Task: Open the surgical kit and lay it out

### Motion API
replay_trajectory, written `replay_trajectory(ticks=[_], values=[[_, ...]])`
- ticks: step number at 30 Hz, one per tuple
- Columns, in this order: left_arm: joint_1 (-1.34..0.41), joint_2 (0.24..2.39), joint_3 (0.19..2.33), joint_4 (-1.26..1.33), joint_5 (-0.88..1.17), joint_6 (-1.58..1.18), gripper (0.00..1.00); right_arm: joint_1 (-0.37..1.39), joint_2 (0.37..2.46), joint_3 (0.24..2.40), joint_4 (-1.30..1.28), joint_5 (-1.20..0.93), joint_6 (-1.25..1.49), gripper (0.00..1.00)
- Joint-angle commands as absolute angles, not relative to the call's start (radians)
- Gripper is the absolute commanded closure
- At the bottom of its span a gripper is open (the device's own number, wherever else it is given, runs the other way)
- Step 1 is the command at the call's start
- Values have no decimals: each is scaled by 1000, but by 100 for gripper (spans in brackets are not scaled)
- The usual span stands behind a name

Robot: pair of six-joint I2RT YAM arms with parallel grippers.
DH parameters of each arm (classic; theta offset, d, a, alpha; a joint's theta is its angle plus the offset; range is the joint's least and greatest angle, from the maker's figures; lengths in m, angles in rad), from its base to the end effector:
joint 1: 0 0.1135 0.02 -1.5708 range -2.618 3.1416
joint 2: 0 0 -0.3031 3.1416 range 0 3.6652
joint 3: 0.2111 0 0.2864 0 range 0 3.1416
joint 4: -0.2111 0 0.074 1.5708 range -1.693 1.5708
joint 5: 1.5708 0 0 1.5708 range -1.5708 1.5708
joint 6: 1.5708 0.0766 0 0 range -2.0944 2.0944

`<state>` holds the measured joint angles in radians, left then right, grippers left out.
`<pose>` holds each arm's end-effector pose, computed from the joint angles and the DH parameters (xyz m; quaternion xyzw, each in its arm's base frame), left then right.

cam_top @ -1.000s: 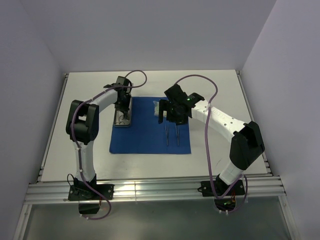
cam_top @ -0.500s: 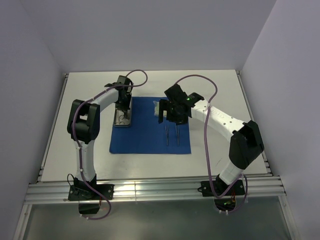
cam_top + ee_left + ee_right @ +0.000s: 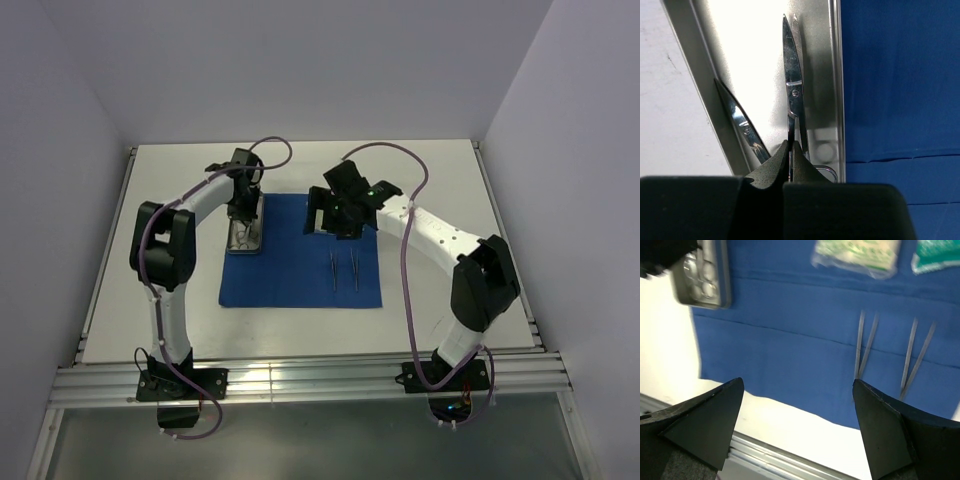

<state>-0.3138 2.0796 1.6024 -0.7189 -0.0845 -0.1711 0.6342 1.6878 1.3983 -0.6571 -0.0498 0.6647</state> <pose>0.4766 -0.1479 0.1630 0.0621 0.9797 -0.0044 0.1906 0.3432 0.2572 0.2700 0.0069 0.9514 0.2045 0.2301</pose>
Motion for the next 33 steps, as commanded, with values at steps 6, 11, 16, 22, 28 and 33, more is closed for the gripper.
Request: replay_trajectory(ticks=[6, 11, 16, 22, 28, 33], values=[[-311, 1999, 1640, -729, -98, -183, 100, 630, 1764, 1489, -508, -124, 730, 4], [-311, 1967, 1637, -723, -104, -179, 100, 632, 1808, 1479, -407, -169, 775, 6], [-310, 1942, 1632, -721, -100, -181, 100, 632, 1850, 1427, -270, -250, 862, 17], [-310, 1925, 1614, -718, -92, -184, 100, 632, 1919, 1410, -92, -339, 985, 30], [-307, 1921, 1609, -719, -81, -187, 100, 649, 2028, 1428, 100, -457, 1135, 36], [-305, 1917, 1603, -716, -78, -187, 100, 666, 2146, 1440, 276, -544, 1302, 37]])
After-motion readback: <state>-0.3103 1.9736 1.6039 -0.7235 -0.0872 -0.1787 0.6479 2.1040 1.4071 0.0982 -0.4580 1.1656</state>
